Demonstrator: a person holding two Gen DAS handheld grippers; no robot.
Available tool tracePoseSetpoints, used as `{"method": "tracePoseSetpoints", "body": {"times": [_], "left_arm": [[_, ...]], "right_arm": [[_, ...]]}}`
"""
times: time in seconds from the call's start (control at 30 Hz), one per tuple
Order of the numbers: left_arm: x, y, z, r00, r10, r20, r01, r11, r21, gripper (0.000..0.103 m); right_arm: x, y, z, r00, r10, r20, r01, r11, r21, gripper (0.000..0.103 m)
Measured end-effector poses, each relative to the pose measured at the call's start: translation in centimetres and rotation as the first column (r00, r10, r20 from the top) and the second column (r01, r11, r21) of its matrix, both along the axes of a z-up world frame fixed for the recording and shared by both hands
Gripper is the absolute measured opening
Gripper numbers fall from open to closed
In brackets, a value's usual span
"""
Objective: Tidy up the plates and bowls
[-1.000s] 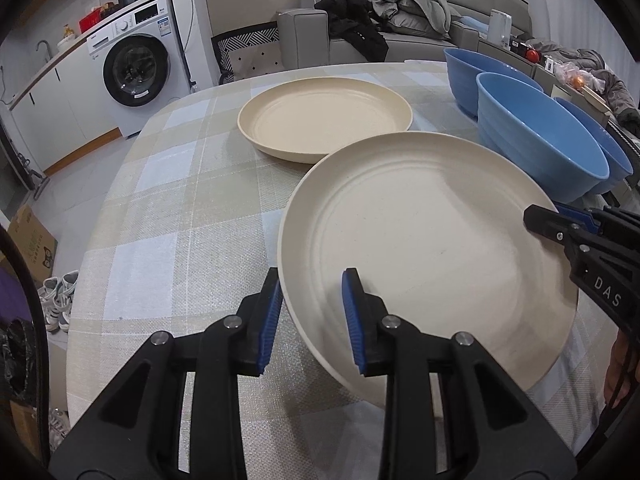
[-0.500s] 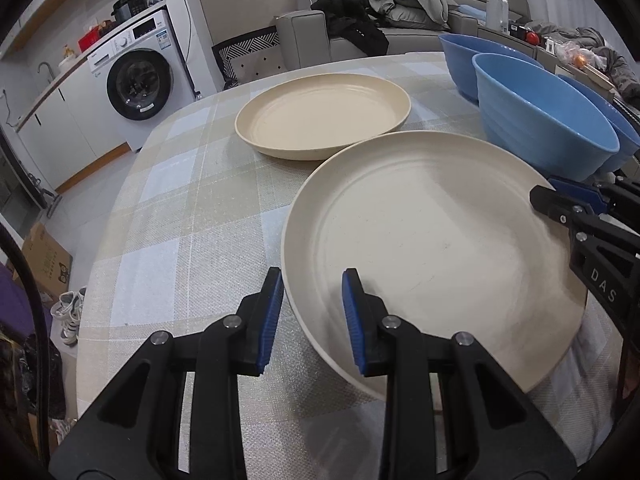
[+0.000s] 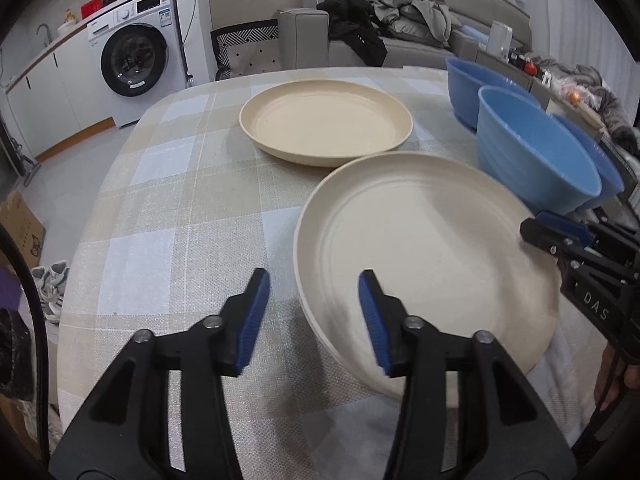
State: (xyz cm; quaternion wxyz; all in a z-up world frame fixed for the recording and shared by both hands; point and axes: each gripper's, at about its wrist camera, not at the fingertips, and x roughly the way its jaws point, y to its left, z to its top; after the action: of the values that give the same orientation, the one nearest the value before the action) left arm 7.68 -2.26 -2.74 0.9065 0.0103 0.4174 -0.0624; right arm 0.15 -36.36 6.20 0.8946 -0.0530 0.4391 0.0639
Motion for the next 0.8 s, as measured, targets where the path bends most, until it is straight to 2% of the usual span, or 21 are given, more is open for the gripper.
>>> {"method": "tracePoseSetpoints", "body": {"times": [0.07, 0.13, 0.2, 0.33, 0.37, 0.57, 0.8], "left_arm": [[-0.2, 0.6, 0.6, 1.0, 0.0, 0.007, 0.0, 0.999, -0.04, 0.056], [-0.5, 1.2, 1.4, 1.0, 0.001, 0.013, 0.0, 0.997, -0.075, 0.063], [-0.8, 1.7, 2.2, 1.0, 0.012, 0.021, -0.01, 0.995, -0.098, 0.078], [-1.6, 2.6, 4.2, 0.998, 0.023, 0.051, -0.015, 0.989, -0.15, 0.089], [-1.9, 2.9, 4.7, 0.998, 0.027, 0.062, -0.017, 0.987, -0.163, 0.1], [-3.2, 4.0, 7.2, 0.993, 0.062, 0.1, -0.04, 0.978, -0.206, 0.102], [-4.4, 4.6, 9.3, 0.988, 0.086, 0.13, -0.062, 0.981, -0.183, 0.102]], "right_arm": [[-0.3, -0.2, 0.8, 1.0, 0.008, 0.008, -0.009, 1.0, 0.021, 0.025], [-0.8, -0.4, 1.7, 0.999, 0.024, 0.021, -0.026, 0.998, 0.057, 0.036], [-1.3, -0.7, 2.6, 0.998, 0.041, 0.039, -0.045, 0.994, 0.104, 0.058], [-2.0, -1.0, 4.4, 0.994, 0.089, 0.058, -0.099, 0.971, 0.217, 0.083], [-2.3, -1.1, 5.0, 0.993, 0.089, 0.077, -0.104, 0.969, 0.225, 0.089], [-3.8, -0.9, 7.5, 0.98, 0.129, 0.149, -0.164, 0.954, 0.251, 0.099], [-4.6, -1.2, 10.6, 0.964, 0.16, 0.21, -0.216, 0.936, 0.277, 0.101]]}}
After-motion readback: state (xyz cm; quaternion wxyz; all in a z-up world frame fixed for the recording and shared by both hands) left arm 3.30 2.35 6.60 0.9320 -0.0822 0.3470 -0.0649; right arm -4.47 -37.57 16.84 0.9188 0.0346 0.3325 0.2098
